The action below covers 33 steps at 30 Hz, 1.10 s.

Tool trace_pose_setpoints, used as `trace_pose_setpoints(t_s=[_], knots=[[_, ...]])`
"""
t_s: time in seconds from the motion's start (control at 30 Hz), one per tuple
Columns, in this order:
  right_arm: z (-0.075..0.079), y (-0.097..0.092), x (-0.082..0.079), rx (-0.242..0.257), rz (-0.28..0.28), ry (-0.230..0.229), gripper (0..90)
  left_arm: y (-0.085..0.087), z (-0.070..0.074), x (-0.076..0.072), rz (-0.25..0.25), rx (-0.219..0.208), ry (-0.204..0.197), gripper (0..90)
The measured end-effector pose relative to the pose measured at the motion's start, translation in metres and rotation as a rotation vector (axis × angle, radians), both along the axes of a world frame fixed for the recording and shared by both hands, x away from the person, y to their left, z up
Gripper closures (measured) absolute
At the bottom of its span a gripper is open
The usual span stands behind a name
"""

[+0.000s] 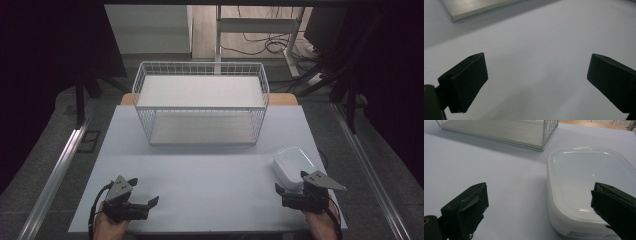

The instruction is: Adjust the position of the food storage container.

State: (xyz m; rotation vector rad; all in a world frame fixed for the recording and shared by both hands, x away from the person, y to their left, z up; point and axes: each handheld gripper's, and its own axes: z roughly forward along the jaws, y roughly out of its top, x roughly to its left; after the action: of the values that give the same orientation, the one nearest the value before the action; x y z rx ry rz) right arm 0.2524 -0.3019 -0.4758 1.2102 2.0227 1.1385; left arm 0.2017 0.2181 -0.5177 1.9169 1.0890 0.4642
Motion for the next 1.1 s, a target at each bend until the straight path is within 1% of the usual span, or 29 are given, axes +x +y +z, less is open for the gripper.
trace_pose_setpoints(t_s=[0.07,0.13,0.17,0.2,0.23,0.3,0.33,0.37,0.47,0.6,0.63,0.67,0.7,0.9,0.97,1.1], knots=[[-0.001,0.002,0.001,0.007,-0.02,0.005,0.0,-0.001,-0.001,0.001,0.002,0.01,-0.001,3.2],[-0.002,0.004,0.001,-0.002,-0.036,0.011,0.0,-0.001,-0.001,0.001,-0.001,0.012,-0.003,3.2],[-0.002,0.004,0.001,-0.002,-0.036,0.011,0.0,-0.001,-0.002,0.001,-0.001,0.015,0.0,3.2],[-0.002,0.006,0.001,-0.01,-0.055,0.007,0.0,-0.001,-0.002,0.001,0.004,0.017,0.001,3.3],[-0.002,0.007,0.001,-0.009,-0.056,0.005,0.0,0.0,-0.002,0.002,0.006,0.014,0.003,3.3],[0.0,0.008,0.001,-0.015,-0.042,0.007,0.0,0.001,-0.002,0.002,0.01,0.008,0.004,3.6],[0.0,0.009,0.0,-0.025,-0.041,0.007,0.0,0.003,-0.002,0.003,0.006,-0.01,0.003,3.5],[0.0,0.009,0.0,-0.033,-0.039,0.008,0.0,0.004,-0.003,0.003,0.004,-0.019,0.002,3.5],[-0.001,0.008,0.001,-0.037,-0.018,0.033,0.0,0.005,-0.003,0.004,0.0,-0.033,-0.001,3.2],[-0.001,0.006,0.003,-0.027,-0.007,0.063,0.0,0.005,-0.005,0.005,-0.008,-0.03,0.01,2.8],[-0.001,0.006,0.003,-0.027,-0.007,0.063,0.0,0.005,-0.005,0.005,-0.008,-0.03,0.01,2.7],[-0.001,0.005,0.004,-0.027,-0.01,0.083,1.1,0.004,-0.005,0.006,-0.014,-0.026,0.01,2.7],[0.0,0.004,0.005,-0.023,-0.011,0.093,1.7,0.004,-0.005,0.006,-0.017,-0.027,0.01,2.7],[0.004,-0.003,0.012,-0.01,-0.041,0.124,9.9,0.003,-0.005,0.006,-0.02,-0.027,0.013,2.7],[0.006,-0.006,0.015,-0.004,-0.054,0.134,15.4,0.004,-0.005,0.007,-0.022,-0.032,0.016,2.7],[0.01,-0.014,0.023,0.003,-0.073,0.126,27.1,0.003,-0.006,0.007,-0.022,-0.032,0.02,2.7]])
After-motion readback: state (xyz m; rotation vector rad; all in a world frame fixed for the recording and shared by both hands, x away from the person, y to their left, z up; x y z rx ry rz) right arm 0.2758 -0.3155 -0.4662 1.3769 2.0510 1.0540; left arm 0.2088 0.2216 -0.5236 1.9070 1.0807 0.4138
